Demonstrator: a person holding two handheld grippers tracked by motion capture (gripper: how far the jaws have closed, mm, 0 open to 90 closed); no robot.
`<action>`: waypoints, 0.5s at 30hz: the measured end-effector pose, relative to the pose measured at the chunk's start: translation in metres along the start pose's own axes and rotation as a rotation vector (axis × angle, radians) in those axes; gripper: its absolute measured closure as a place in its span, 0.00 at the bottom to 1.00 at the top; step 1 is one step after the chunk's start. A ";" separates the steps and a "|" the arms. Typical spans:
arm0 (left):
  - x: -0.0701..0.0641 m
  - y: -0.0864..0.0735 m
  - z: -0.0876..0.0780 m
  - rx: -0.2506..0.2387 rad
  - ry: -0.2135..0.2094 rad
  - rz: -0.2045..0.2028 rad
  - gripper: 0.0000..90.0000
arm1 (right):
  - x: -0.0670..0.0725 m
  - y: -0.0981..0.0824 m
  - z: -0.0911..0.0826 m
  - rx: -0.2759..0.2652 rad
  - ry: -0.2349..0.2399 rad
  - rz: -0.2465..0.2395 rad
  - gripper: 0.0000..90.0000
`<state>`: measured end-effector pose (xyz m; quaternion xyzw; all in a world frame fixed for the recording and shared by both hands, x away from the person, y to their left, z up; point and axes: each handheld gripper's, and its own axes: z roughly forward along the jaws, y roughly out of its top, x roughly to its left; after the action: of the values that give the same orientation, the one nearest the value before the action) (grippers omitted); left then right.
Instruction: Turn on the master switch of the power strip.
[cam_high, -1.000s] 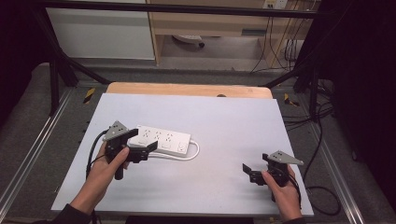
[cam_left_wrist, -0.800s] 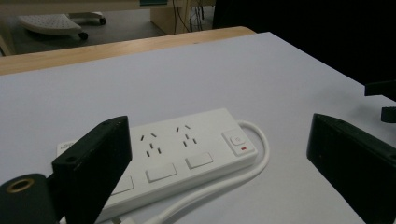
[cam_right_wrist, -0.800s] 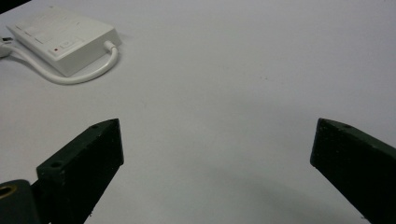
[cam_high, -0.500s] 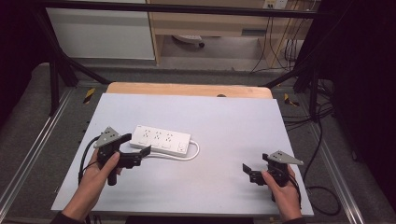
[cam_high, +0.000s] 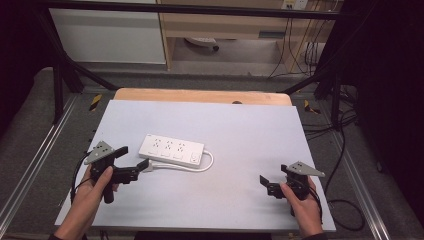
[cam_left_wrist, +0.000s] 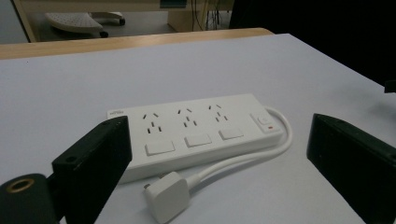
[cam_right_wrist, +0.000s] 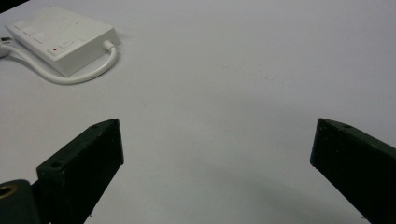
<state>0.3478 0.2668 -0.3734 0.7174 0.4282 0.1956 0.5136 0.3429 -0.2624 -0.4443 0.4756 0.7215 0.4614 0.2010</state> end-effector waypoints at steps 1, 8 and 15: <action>0.001 -0.001 -0.001 -0.002 0.004 0.001 0.07 | 0.000 0.000 0.000 0.000 0.000 0.000 0.03; 0.008 -0.011 -0.008 -0.004 0.015 -0.009 0.07 | 0.000 0.000 0.000 0.000 -0.001 -0.002 0.03; 0.014 -0.025 -0.012 0.005 0.031 -0.012 0.07 | 0.000 0.000 0.001 0.001 -0.002 -0.003 0.03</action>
<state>0.3367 0.2882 -0.3934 0.7128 0.4408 0.2024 0.5065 0.3433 -0.2624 -0.4448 0.4750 0.7223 0.4602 0.2021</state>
